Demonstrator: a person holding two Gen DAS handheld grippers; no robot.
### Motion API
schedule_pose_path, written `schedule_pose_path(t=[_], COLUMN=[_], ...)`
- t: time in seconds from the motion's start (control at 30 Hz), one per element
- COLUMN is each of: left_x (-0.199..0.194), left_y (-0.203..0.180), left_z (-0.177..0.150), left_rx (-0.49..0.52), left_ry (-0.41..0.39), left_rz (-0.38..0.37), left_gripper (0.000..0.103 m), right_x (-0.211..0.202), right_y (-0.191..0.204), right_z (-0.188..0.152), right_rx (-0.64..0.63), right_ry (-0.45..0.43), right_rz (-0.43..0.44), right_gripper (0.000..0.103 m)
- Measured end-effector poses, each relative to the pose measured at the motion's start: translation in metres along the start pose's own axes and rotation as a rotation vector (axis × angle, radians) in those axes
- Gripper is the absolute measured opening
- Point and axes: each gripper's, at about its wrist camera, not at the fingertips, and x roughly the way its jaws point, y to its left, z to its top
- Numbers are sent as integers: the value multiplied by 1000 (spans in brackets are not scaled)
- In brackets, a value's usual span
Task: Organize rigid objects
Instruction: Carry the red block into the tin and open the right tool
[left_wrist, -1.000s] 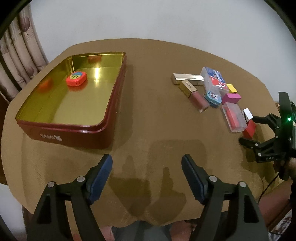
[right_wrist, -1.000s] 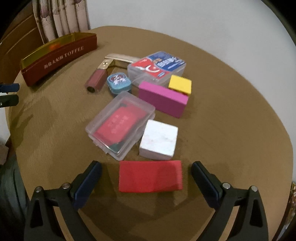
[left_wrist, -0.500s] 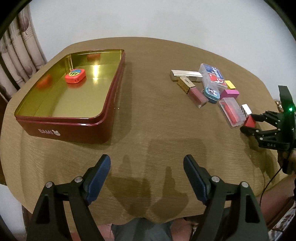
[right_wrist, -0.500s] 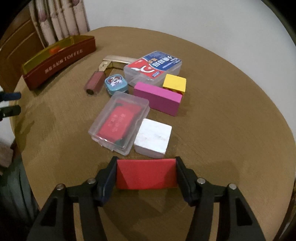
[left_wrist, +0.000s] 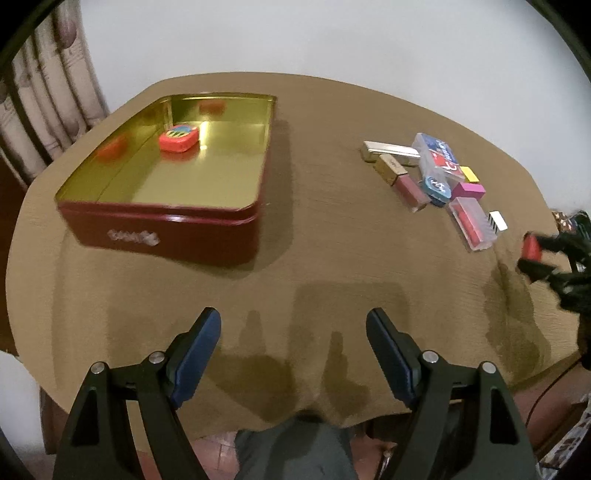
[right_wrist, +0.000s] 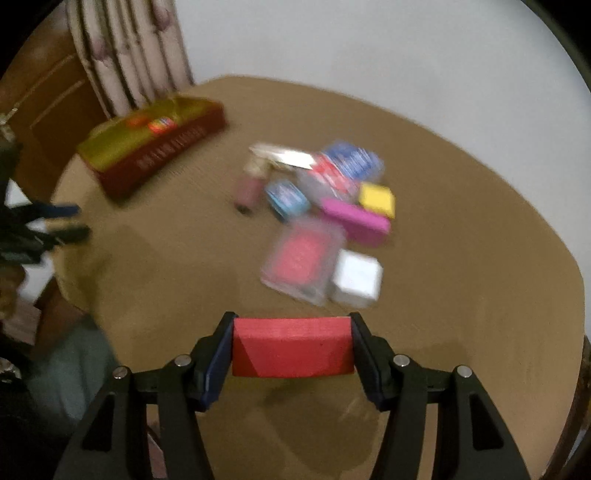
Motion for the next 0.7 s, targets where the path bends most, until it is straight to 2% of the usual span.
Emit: schedule_pose_path(t=[0.17, 0.33, 0.43, 0.53, 0.7], left_x=[-13, -28, -38, -42, -40], left_y=[30, 66, 86, 105, 128], left_z=[-11, -25, -34, -40, -41], left_rx=[-61, -113, -134, -169, -231], left_ry=[8, -6, -37, -52, -56], left_rz=[10, 64, 133, 172, 198], left_gripper=[77, 77, 77, 77, 77], right_x=[-23, -2, 27, 67, 129], right_y=[55, 119, 151, 182, 212], right_z=[68, 157, 200, 231, 260], right_rx=[-70, -155, -193, -254, -322], right_ry=[-112, -180, -175, -134, -44], right_rz=[94, 191, 238, 244, 234], right_gripper=[60, 61, 61, 61, 61])
